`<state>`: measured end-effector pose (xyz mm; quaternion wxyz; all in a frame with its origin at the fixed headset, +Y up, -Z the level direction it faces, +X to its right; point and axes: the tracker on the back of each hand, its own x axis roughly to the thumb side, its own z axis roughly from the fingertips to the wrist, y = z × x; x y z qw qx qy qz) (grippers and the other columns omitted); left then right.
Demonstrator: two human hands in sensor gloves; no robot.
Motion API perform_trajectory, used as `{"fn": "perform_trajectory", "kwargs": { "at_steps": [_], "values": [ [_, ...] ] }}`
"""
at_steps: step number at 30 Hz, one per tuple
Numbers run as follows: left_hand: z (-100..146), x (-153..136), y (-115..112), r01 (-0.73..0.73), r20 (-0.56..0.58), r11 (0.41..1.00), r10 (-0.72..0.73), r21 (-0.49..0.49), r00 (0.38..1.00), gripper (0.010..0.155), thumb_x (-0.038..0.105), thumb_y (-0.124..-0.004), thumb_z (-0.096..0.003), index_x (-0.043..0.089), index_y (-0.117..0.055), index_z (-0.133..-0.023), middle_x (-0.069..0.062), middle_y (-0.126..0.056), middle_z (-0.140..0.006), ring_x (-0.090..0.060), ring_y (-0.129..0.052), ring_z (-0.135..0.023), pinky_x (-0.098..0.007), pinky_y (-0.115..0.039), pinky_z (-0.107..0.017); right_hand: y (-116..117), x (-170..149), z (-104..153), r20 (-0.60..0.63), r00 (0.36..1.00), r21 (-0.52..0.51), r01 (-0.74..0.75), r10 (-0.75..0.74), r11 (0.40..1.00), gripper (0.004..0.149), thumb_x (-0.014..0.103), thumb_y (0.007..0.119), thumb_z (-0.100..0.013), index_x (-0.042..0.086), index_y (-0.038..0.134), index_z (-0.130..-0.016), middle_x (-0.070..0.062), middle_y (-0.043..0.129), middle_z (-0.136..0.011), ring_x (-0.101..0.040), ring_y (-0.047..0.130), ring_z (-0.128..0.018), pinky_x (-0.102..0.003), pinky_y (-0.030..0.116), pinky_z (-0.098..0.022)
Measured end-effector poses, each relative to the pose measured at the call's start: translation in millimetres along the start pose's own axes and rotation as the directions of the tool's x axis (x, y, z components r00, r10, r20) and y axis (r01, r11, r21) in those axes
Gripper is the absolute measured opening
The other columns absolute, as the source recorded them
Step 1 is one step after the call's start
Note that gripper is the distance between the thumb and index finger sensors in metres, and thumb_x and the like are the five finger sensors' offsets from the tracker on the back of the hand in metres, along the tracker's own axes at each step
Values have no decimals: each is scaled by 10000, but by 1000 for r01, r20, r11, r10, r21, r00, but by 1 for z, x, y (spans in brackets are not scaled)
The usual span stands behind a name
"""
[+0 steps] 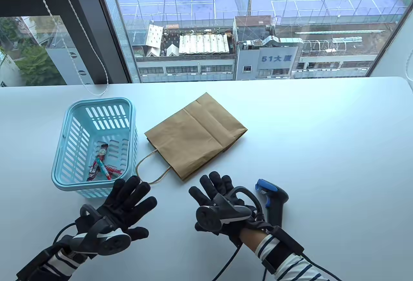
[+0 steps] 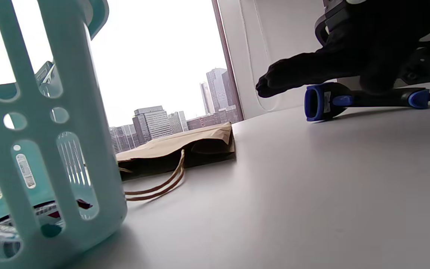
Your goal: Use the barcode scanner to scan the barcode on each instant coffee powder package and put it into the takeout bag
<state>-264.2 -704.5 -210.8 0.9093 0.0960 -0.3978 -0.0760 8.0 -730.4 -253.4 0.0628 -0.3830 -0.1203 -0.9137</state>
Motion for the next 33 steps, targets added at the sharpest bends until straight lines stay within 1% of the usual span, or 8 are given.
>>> {"fn": "perform_trajectory", "kwargs": {
  "at_steps": [7,11,18,21,24,26,30,33],
  "values": [
    [-1,5,6,13,14,1000,-13,28,1000,969,722,-585,-358,253,-112,-1062,-185,-61,-1179,-533,-206,-1099,-674,-322,-771,-8,-12,-6,-63,998,-90,17,-23,996,994,594,596,-513,16,-20,-1038,-416,29,-1072,-690,66,-924,-768,183,-609],
    [-1,9,7,-8,32,1000,7,27,999,978,720,-598,-359,247,-110,-1061,-192,-72,-1178,-531,-252,-1102,-660,-471,-762,-26,-33,-37,-153,988,-124,-9,-10,992,1043,601,646,-498,4,-5,-1053,-420,59,-1083,-697,88,-933,-772,197,-614],
    [0,12,6,-44,61,999,43,22,997,962,707,-597,-367,237,-124,-1061,-190,-102,-1179,-511,-297,-1104,-647,-515,-751,-26,-56,-136,-231,973,117,37,-9,992,1108,578,715,-454,9,-30,-1044,-372,13,-1077,-657,55,-942,-753,165,-623],
    [1,11,7,-69,66,997,67,21,996,956,704,-597,-369,234,-136,-1062,-191,-119,-1180,-511,-316,-1101,-639,-523,-749,-17,-61,-161,-259,965,200,30,24,979,1038,546,720,-436,6,109,-1079,-326,133,-1106,-606,194,-986,-730,240,-646],
    [1,9,10,-113,60,993,111,33,992,950,700,-597,-372,225,-153,-1064,-198,-156,-1182,-515,-371,-1095,-623,-564,-738,-15,-67,-168,-301,951,67,90,-66,994,896,488,732,-387,14,407,-1074,-292,427,-1083,-568,485,-948,-675,469,-656],
    [2,7,11,-142,56,989,140,39,989,947,699,-597,-375,219,-161,-1065,-204,-172,-1181,-519,-396,-1090,-620,-582,-730,-17,-68,-168,-320,947,-57,21,-39,998,803,452,768,-365,44,567,-1027,-244,611,-1027,-522,649,-896,-633,604,-624],
    [2,7,12,-157,55,986,155,47,986,939,696,-598,-377,211,-186,-1068,-209,-226,-1183,-515,-455,-1079,-599,-629,-712,-21,-68,-162,-287,954,-176,-140,85,974,574,354,800,-416,95,727,-922,-167,830,-883,-430,883,-740,-542,772,-539],
    [3,6,14,-164,45,984,161,69,986,925,692,-597,-381,209,-208,-1068,-221,-323,-1176,-501,-575,-1049,-558,-719,-669,-36,-73,-146,-267,964,-390,-99,-10,915,508,267,854,-426,61,779,-884,-209,939,-764,-442,1007,-585,-558,842,-444]
  ]
}}
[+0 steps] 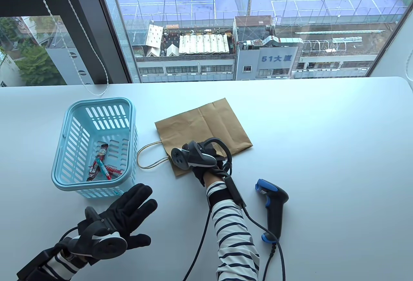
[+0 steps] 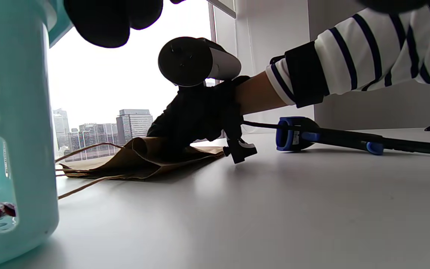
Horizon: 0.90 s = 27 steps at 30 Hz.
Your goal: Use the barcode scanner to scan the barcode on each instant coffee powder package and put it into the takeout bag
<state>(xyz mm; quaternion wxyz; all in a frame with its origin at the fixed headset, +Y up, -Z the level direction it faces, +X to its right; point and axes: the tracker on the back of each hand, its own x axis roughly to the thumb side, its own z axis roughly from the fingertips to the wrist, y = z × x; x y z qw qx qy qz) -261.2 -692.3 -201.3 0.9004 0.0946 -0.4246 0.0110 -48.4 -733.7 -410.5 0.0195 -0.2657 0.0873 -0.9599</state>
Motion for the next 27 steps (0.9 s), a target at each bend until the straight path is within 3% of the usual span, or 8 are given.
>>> {"fn": "perform_trajectory", "kwargs": {
  "at_steps": [6,9,11,15,18,22,24,27],
  "values": [
    [-3,-9,3,-177,-90,984,180,35,980,850,647,-603,-412,137,-366,-1049,-191,-789,-966,-288,-1063,-689,-289,-978,-369,-65,-38,33,-111,955,-451,199,-276,870,661,139,907,-430,19,573,-987,-198,875,-770,-414,994,-571,-586,821,-442],
    [-5,-16,-2,-314,-168,949,314,24,935,793,614,-590,-433,91,-477,-1019,-190,-895,-855,-244,-1138,-527,-226,-1003,-248,-95,-64,60,-149,870,-601,298,-471,742,691,66,889,-418,19,507,-992,-165,827,-778,-365,962,-586,-594,787,-464],
    [-8,-23,-6,-431,-242,902,420,10,875,766,592,-573,-449,57,-525,-997,-207,-919,-815,-229,-1159,-460,-205,-1010,-200,-109,-84,83,-102,709,-689,455,-698,563,627,15,870,-401,45,568,-950,-142,846,-745,-340,963,-564,-595,783,-459],
    [-10,-36,-17,-686,-389,726,646,46,657,752,551,-497,-475,-3,-525,-983,-274,-895,-807,-259,-1161,-413,-205,-1010,-165,-119,-111,116,134,267,-595,792,-954,138,479,-17,845,-396,131,722,-835,-108,893,-712,-366,954,-581,-628,749,-472],
    [-10,-40,-21,-790,-431,609,734,75,525,783,543,-383,-467,-29,-482,-992,-313,-858,-830,-286,-1152,-419,-217,-1007,-171,-124,-116,130,314,91,-380,924,-945,-37,464,-5,825,-409,150,726,-835,-93,893,-718,-357,949,-587,-623,743,-481],
    [-11,-41,-23,-907,-422,398,852,135,311,814,528,-250,-442,-16,-488,-999,-295,-863,-833,-270,-1151,-418,-198,-1003,-178,-130,-115,140,408,70,-260,965,-910,-42,458,16,828,-409,184,739,-825,-53,908,-713,-328,960,-594,-611,752,-496],
    [-12,-39,-24,-955,-406,262,895,142,185,776,516,-281,-463,0,-517,-993,-277,-877,-827,-262,-1151,-415,-199,-1000,-178,-134,-111,140,439,67,-182,983,-896,-16,458,18,826,-416,188,733,-831,-48,903,-721,-324,953,-607,-611,745,-507],
    [-12,-34,-28,-984,-376,142,922,105,93,683,485,-375,-518,16,-561,-979,-238,-919,-792,-226,-1157,-399,-191,-998,-171,-138,-103,139,474,20,-179,981,-880,-74,459,18,830,-416,189,735,-831,-48,905,-721,-324,954,-610,-610,747,-508]
  ]
}}
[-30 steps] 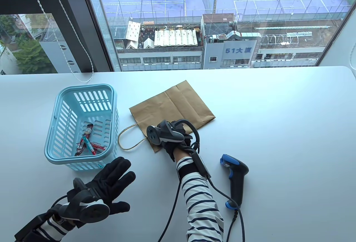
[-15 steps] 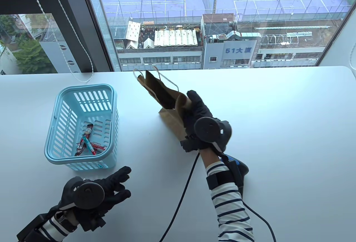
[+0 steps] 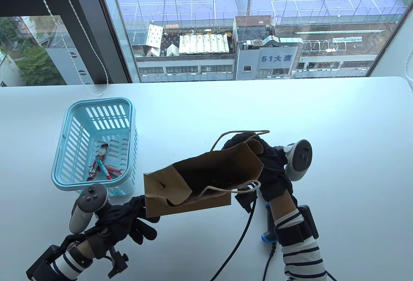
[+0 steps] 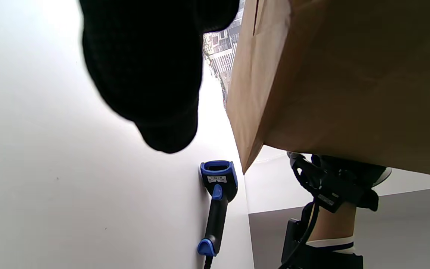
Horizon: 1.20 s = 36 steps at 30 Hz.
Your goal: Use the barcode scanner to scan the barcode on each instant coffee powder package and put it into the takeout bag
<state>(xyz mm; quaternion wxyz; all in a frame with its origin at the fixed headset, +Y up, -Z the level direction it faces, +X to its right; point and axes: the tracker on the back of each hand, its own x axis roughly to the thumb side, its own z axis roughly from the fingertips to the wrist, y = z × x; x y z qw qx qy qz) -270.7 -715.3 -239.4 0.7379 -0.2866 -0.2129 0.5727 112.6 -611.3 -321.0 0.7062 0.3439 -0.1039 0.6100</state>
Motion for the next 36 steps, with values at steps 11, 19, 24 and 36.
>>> {"fn": "perform_trajectory", "kwargs": {
  "at_steps": [11,19,24,36],
  "values": [
    [4,-1,-7,-107,-37,993,105,-50,994,486,252,-699,-467,29,-612,-891,-84,-989,-603,-123,-1137,-325,-182,-976,-160,7,11,0,-26,998,33,-60,61,998,424,161,727,-540,77,658,-950,-165,875,-803,-412,941,-658,-629,753,-504],
    [2,1,1,-56,-29,986,52,-159,998,557,229,-745,-419,-27,-613,-895,-108,-998,-539,-161,-1113,-238,-214,-950,-113,-32,27,-4,28,999,126,-50,46,991,429,126,779,-478,9,801,-891,-230,973,-753,-455,1031,-601,-582,854,-437],
    [-1,1,-5,-66,-39,962,57,-265,998,585,226,-727,-415,-47,-574,-910,-87,-996,-557,-155,-1116,-251,-211,-953,-126,-41,16,-1,5,998,48,-57,57,997,426,123,793,-461,-5,831,-866,-240,996,-716,-453,1061,-538,-537,903,-372],
    [20,51,4,526,-54,838,-538,-142,841,630,211,-719,-468,-128,-508,-955,-342,-942,-701,-262,-1166,-273,-231,-975,-72,-30,-17,5,-165,983,-42,69,-75,997,415,144,768,-494,48,801,-896,-216,952,-771,-459,992,-628,-575,820,-456]
  ]
}}
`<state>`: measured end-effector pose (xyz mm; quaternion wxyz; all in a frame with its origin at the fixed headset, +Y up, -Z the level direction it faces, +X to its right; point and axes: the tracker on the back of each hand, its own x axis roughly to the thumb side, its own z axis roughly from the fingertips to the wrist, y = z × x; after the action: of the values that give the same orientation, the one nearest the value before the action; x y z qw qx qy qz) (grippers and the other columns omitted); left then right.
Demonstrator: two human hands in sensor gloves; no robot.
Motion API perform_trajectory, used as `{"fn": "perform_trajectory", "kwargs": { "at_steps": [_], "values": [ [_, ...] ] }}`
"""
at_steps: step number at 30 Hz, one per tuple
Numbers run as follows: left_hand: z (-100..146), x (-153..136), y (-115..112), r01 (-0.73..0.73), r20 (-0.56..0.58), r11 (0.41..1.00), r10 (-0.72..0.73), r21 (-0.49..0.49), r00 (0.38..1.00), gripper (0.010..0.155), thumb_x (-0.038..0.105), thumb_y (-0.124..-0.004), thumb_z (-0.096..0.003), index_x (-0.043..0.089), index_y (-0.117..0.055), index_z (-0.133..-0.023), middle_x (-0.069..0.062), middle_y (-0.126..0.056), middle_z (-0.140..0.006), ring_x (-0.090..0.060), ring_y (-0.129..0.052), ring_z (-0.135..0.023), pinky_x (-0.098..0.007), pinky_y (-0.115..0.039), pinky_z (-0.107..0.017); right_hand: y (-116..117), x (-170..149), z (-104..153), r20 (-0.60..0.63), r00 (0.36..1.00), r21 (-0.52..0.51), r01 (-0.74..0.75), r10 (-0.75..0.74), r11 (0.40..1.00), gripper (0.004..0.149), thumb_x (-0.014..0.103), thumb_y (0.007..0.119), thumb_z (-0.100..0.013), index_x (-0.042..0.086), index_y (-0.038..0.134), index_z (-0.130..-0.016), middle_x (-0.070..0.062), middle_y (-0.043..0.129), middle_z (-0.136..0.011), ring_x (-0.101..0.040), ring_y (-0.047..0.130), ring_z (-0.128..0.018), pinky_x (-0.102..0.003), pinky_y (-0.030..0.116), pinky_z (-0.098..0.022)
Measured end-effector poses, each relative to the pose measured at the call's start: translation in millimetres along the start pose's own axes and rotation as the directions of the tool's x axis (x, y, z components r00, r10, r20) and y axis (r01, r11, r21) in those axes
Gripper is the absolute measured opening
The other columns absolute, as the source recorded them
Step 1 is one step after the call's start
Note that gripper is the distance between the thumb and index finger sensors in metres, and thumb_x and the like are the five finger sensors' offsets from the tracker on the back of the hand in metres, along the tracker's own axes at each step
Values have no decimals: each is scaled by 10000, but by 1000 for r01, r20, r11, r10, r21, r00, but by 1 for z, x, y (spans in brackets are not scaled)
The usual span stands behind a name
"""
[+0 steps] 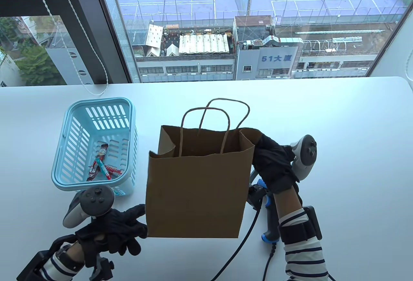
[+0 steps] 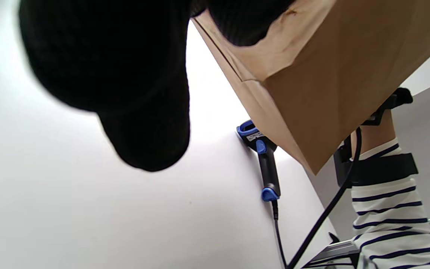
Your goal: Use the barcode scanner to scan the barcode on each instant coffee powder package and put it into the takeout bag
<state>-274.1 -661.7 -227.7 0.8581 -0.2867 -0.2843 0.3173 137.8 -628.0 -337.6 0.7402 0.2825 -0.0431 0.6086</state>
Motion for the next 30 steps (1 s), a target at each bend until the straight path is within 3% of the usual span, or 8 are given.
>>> {"fn": "perform_trajectory", "kwargs": {
  "at_steps": [3,6,8,10,12,17,22,30],
  "values": [
    [27,38,30,212,-52,968,-207,134,977,618,336,-748,-485,-18,-611,-973,-325,-920,-768,-263,-1154,-317,-227,-963,-122,1,1,-7,7,998,28,-62,62,998,409,148,765,-499,68,801,-899,-201,944,-790,-457,973,-661,-585,797,-486],
    [34,69,59,223,37,911,-250,348,967,899,510,-816,-423,75,-366,-1069,-345,-690,-986,-311,-1102,-416,-256,-924,-190,7,-5,-19,9,995,30,-100,99,995,405,148,766,-498,86,803,-897,-189,938,-804,-456,952,-692,-598,765,-516],
    [27,79,77,284,12,857,-320,430,947,934,548,-821,-394,100,-358,-1070,-290,-697,-1005,-263,-1098,-418,-234,-914,-194,13,-12,-29,-2,994,32,-110,110,993,403,141,767,-500,88,801,-898,-190,927,-816,-468,924,-718,-613,734,-536],
    [15,84,93,300,-18,792,-344,531,939,816,509,-841,-386,146,-510,-1038,-170,-851,-915,-195,-1101,-351,-213,-908,-158,17,-21,-40,-8,989,29,-145,145,989,403,141,764,-502,91,797,-901,-189,923,-821,-471,916,-728,-618,722,-545],
    [3,81,105,303,-60,755,-332,582,942,604,441,-863,-387,178,-727,-913,-96,-984,-746,-151,-1104,-261,-204,-906,-109,20,-31,-48,-19,986,34,-168,169,985,403,146,760,-506,109,792,-907,-180,913,-839,-477,889,-762,-631,683,-570],
    [-28,69,122,455,-232,703,-395,547,889,595,439,-863,-386,204,-722,-915,-85,-978,-767,-150,-1105,-281,-205,-906,-121,24,-56,-64,-71,967,37,-244,246,969,406,134,755,-512,113,785,-917,-189,884,-879,-525,793,-834,-661,578,-616],
    [-49,49,123,498,-323,705,-381,505,866,587,441,-853,-393,213,-718,-916,-80,-972,-784,-165,-1112,-317,-219,-911,-141,26,-74,-70,-110,932,12,-345,344,938,422,135,754,-512,122,766,-934,-187,858,-912,-540,733,-876,-666,519,-635],
    [-47,39,129,489,-344,716,-355,497,869,694,466,-849,-392,182,-620,-982,-129,-915,-850,-191,-1102,-376,-230,-911,-174,24,-83,-66,-161,906,-7,-399,393,917,522,155,777,-507,87,650,-1009,-220,736,-1010,-568,630,-922,-668,464,-642]
  ]
}}
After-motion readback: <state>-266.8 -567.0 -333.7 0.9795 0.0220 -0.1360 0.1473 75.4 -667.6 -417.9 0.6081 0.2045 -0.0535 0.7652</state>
